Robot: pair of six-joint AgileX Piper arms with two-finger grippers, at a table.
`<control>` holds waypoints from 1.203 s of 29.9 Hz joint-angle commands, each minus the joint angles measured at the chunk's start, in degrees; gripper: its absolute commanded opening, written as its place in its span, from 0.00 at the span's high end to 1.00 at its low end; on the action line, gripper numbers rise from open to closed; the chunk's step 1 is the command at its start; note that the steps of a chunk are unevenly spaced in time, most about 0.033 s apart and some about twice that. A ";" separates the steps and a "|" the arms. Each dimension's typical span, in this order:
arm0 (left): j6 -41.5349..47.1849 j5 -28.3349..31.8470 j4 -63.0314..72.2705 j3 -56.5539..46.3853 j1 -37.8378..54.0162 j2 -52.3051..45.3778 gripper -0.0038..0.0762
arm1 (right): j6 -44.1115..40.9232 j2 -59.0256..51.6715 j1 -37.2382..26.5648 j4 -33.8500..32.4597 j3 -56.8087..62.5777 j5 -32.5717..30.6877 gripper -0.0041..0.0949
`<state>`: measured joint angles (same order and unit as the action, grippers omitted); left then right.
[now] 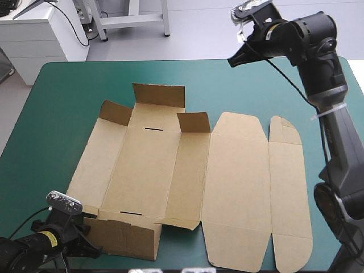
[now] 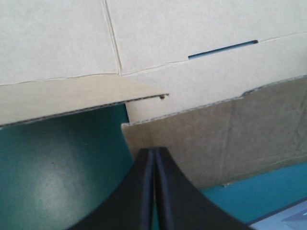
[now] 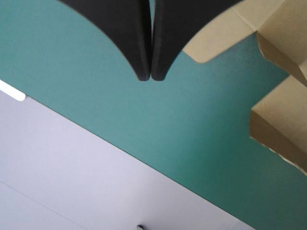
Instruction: Fold the box
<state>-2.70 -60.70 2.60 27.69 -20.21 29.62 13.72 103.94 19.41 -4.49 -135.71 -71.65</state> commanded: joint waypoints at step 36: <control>0.09 2.13 -7.63 32.51 -0.18 22.83 0.96 | -3.88 -68.00 -3.19 5.01 83.39 12.96 0.98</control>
<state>-2.70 -61.38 -2.48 55.63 -20.21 47.45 10.61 37.67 16.70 0.68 -51.89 -61.80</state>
